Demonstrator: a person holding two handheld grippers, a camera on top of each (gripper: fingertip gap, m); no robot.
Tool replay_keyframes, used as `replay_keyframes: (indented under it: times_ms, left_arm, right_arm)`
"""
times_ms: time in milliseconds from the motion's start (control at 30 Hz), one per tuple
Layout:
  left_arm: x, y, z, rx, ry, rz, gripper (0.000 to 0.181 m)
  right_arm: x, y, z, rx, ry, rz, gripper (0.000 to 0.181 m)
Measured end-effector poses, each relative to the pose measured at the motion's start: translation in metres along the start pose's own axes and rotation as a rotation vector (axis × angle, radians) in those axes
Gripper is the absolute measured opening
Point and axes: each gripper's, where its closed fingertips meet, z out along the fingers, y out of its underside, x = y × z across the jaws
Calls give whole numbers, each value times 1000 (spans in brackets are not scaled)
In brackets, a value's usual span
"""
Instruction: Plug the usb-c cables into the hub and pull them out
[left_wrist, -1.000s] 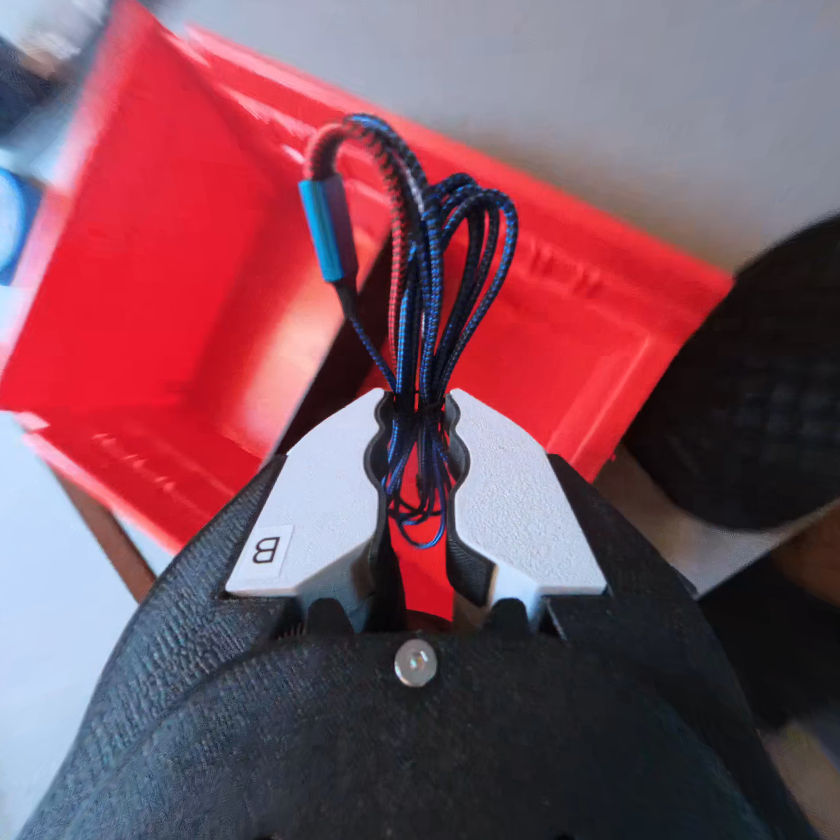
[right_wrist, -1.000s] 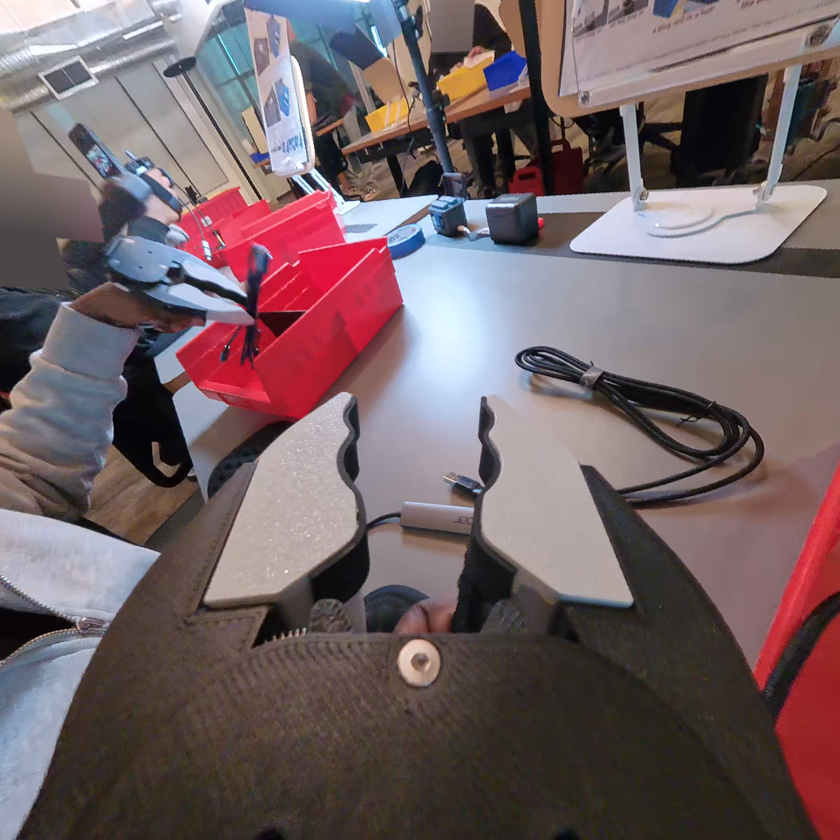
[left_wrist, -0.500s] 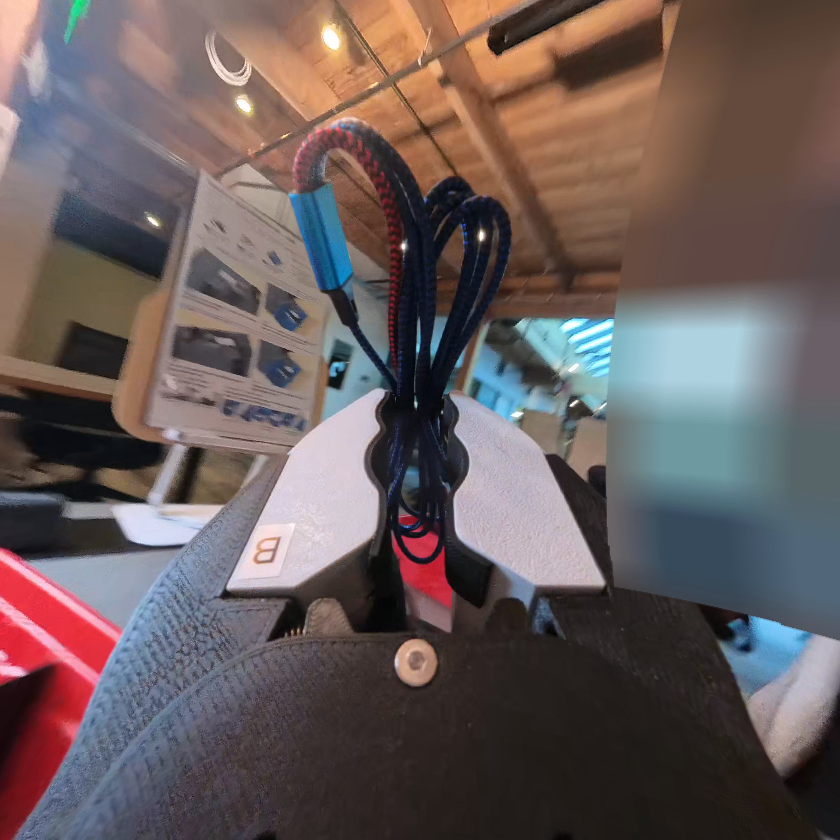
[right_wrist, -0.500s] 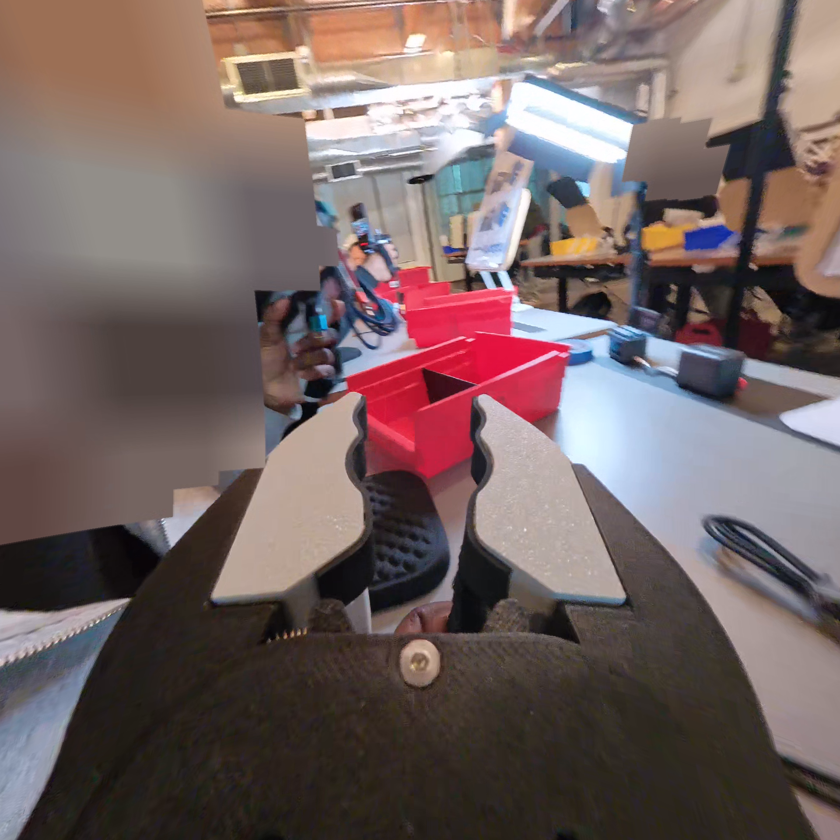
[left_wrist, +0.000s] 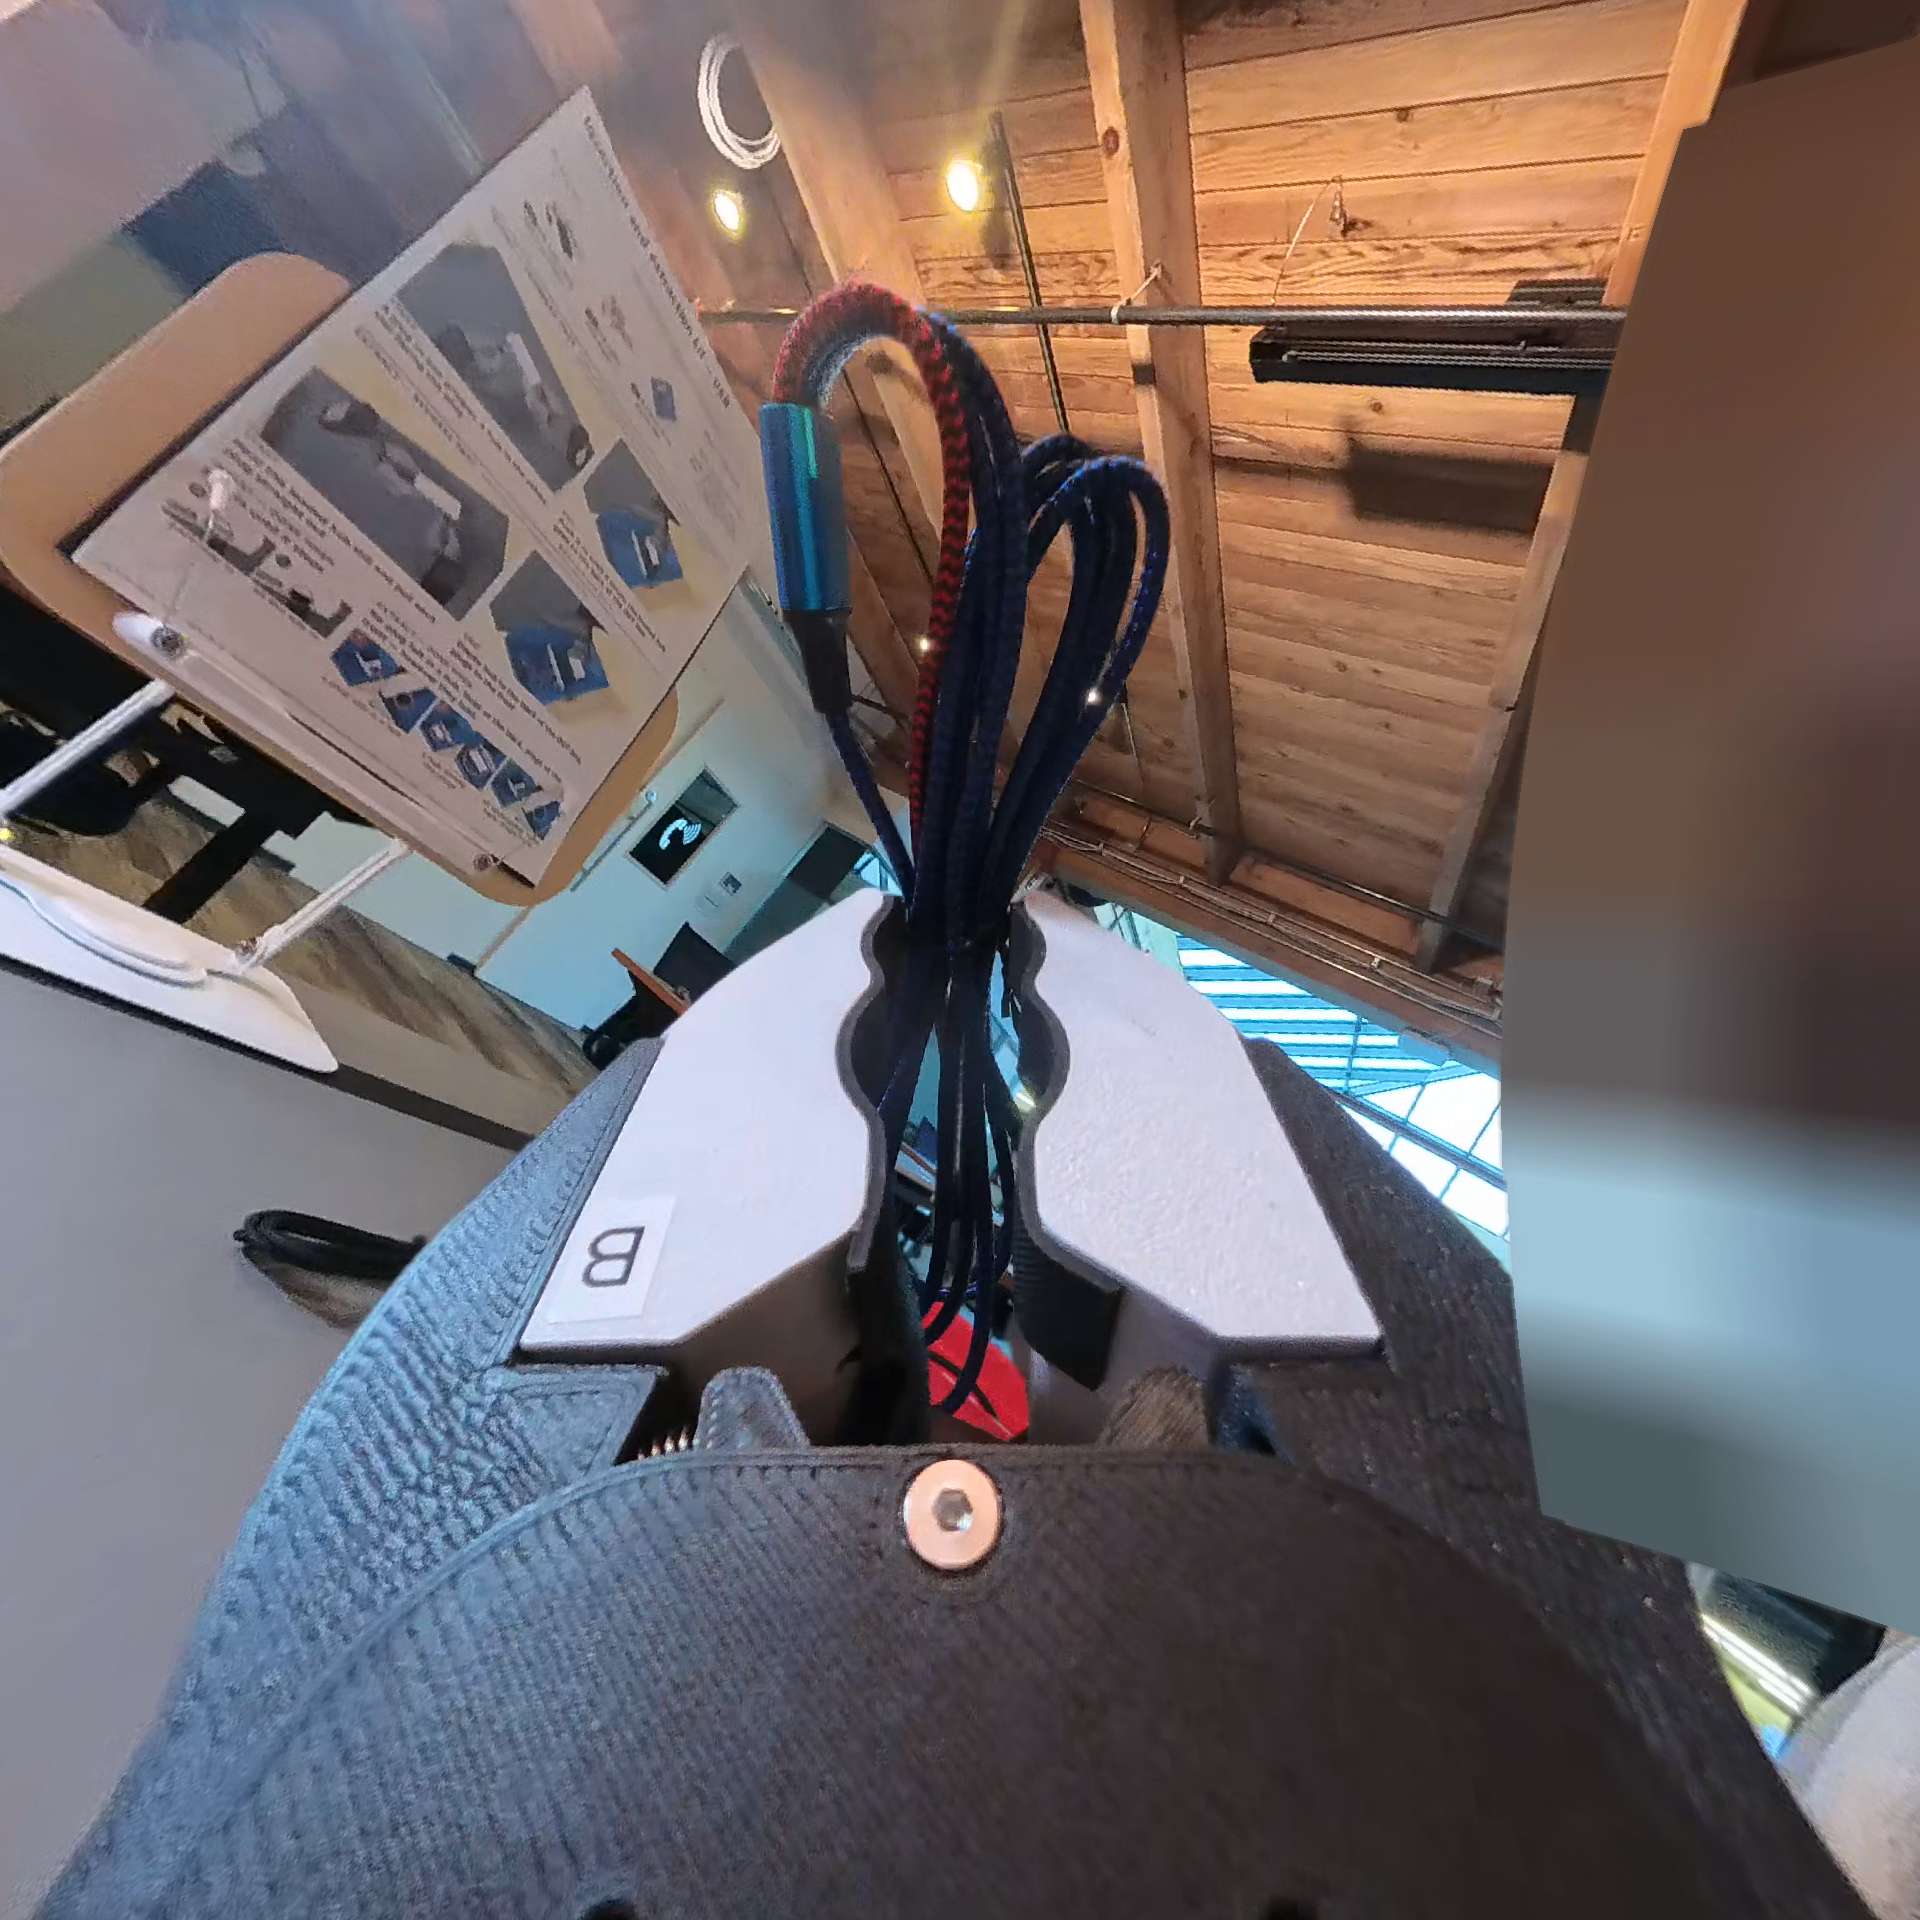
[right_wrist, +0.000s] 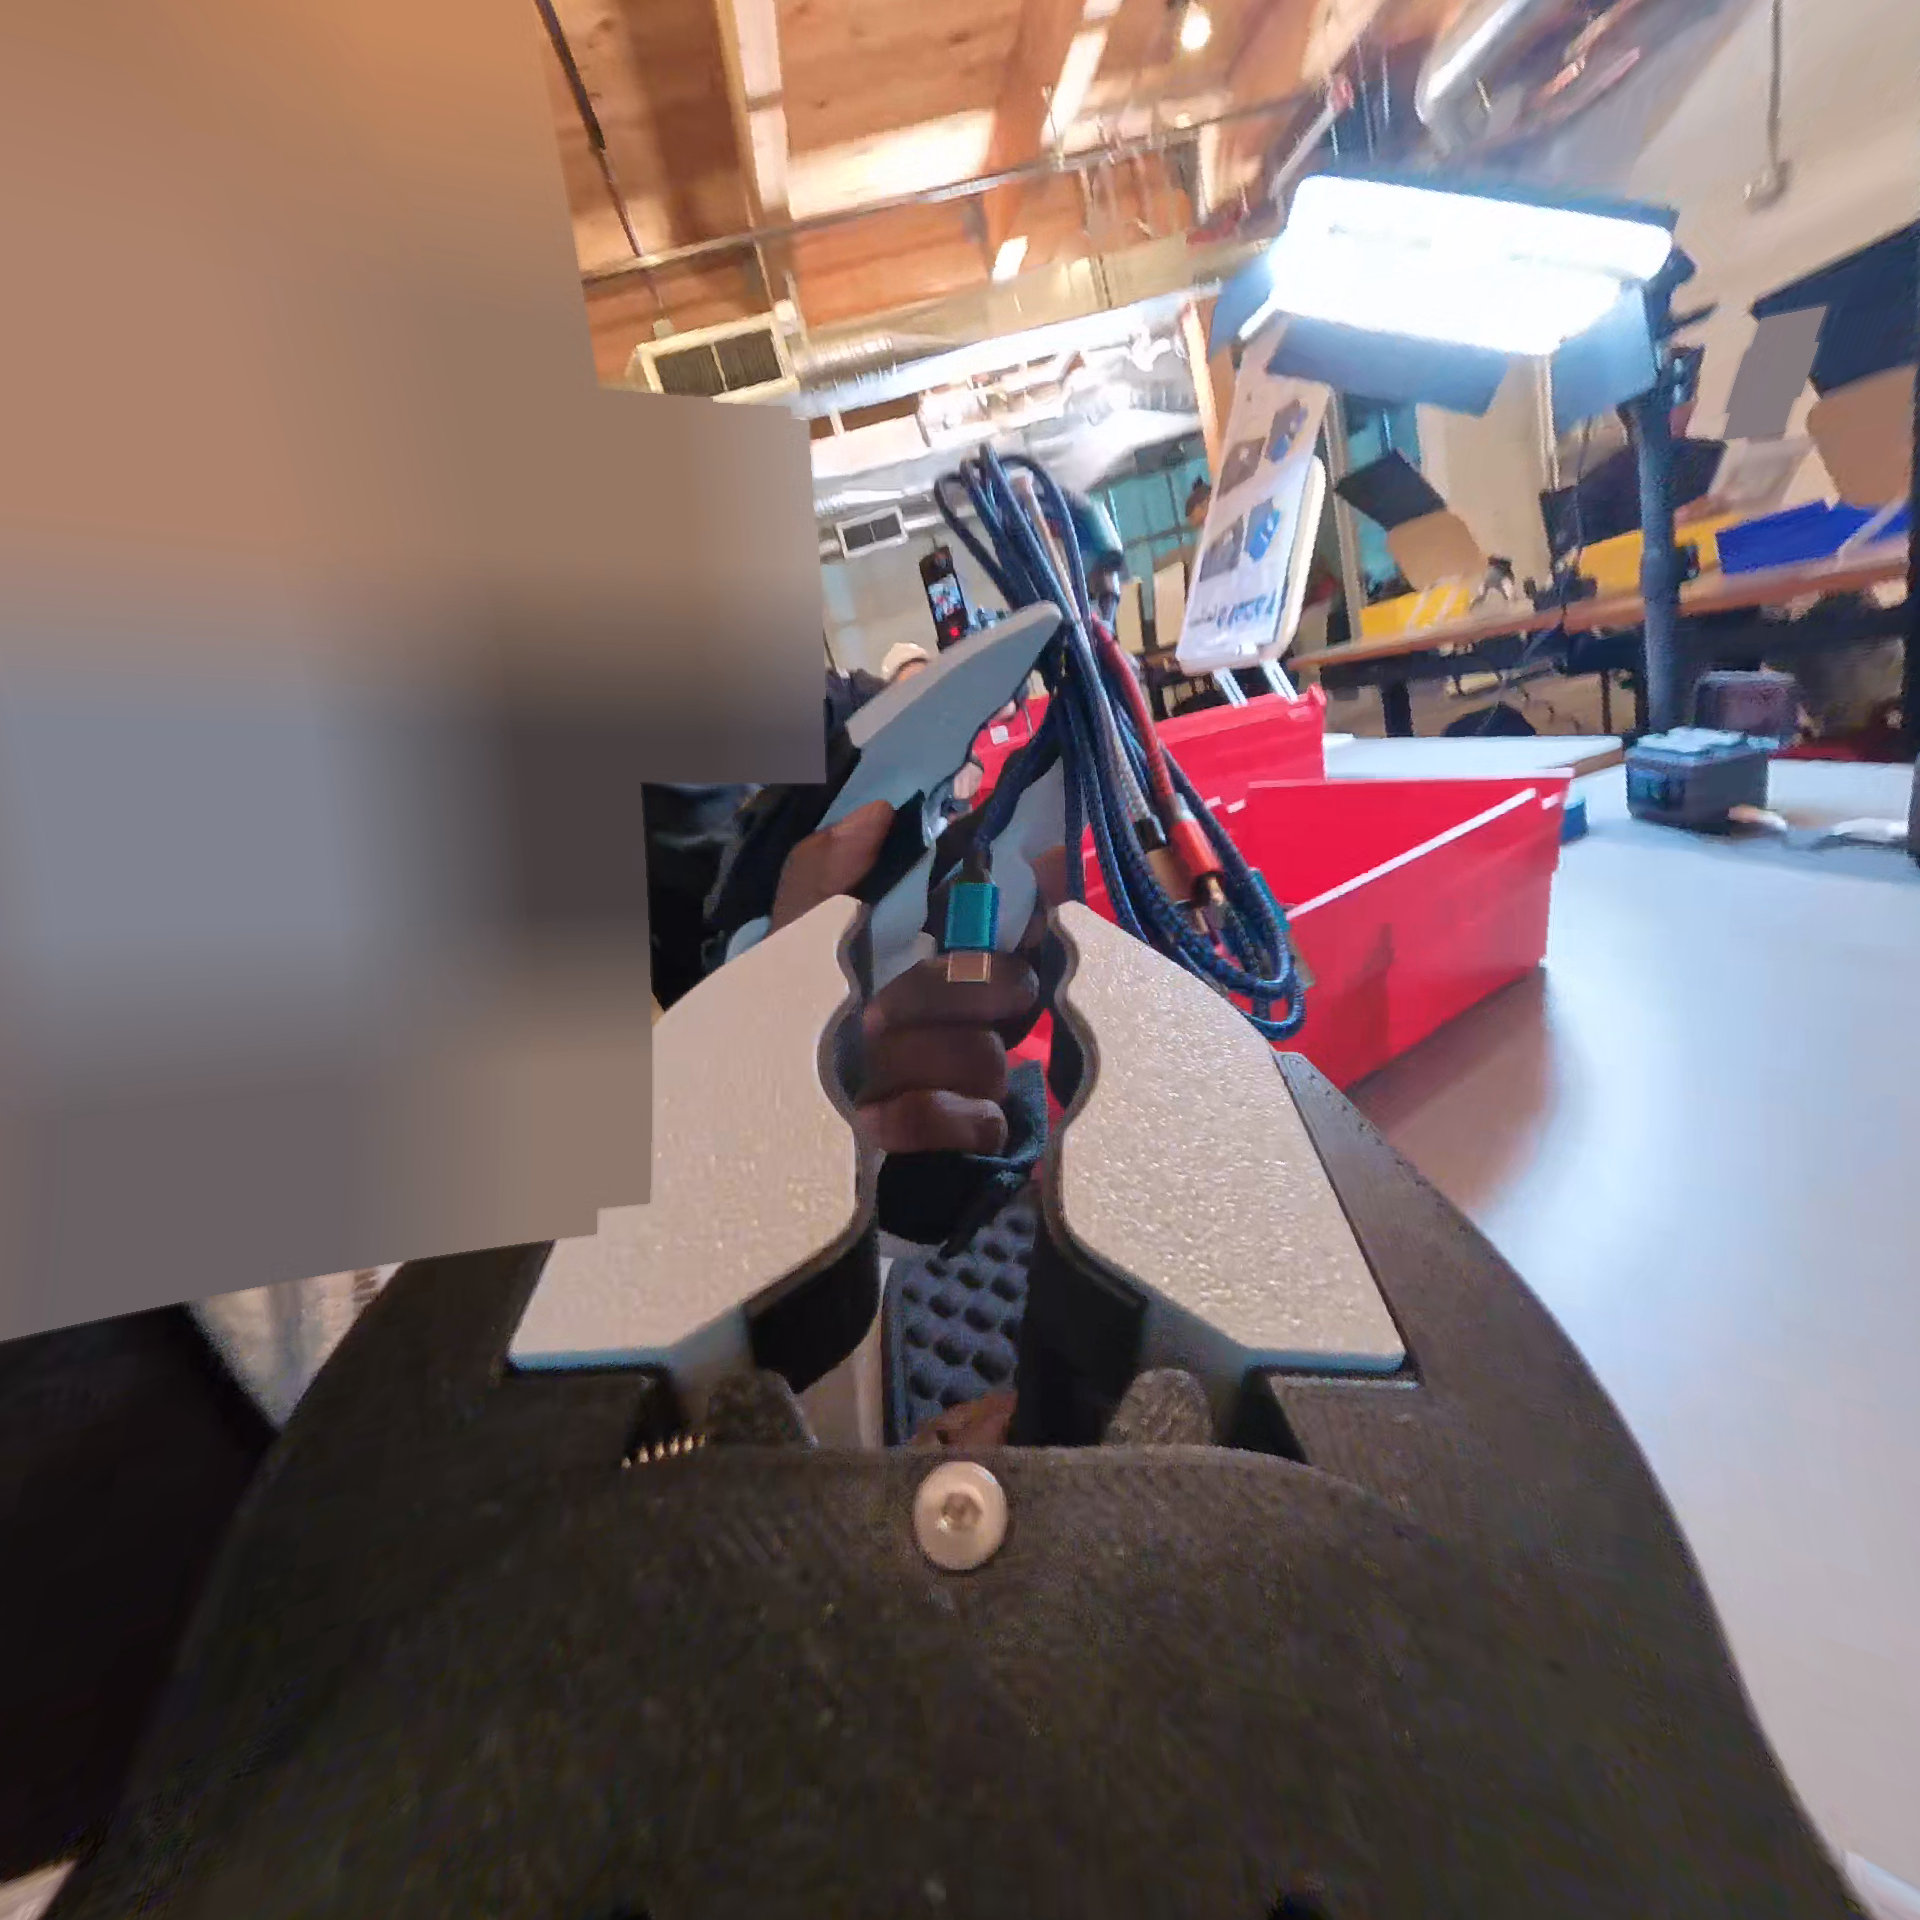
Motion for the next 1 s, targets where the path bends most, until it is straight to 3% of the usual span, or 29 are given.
replay_keyframes:
  times_ms: [33,400,500,700,800,900,1000]
  left_arm:
    - [-1,3,0,-7,-2,-3,19]
    - [-6,14,-1,-11,-29,-4,19]
    - [-6,18,-1,-19,-28,-4,19]
    - [-10,21,-2,-41,-22,-40,20]
    - [-18,30,-6,-127,-29,-68,22]
    - [-30,50,-22,-277,-57,-124,43]
    - [-32,71,-44,-431,-49,-174,51]
  right_arm:
    - [1,5,2,-14,12,5,31]
    - [9,28,11,-92,89,-37,22]
    - [11,27,11,-91,109,-57,10]
    - [14,26,7,-112,87,-49,10]
    - [20,18,-1,-149,73,-53,9]
    - [33,8,-11,-193,86,-20,10]
    - [46,8,-17,-263,75,58,9]
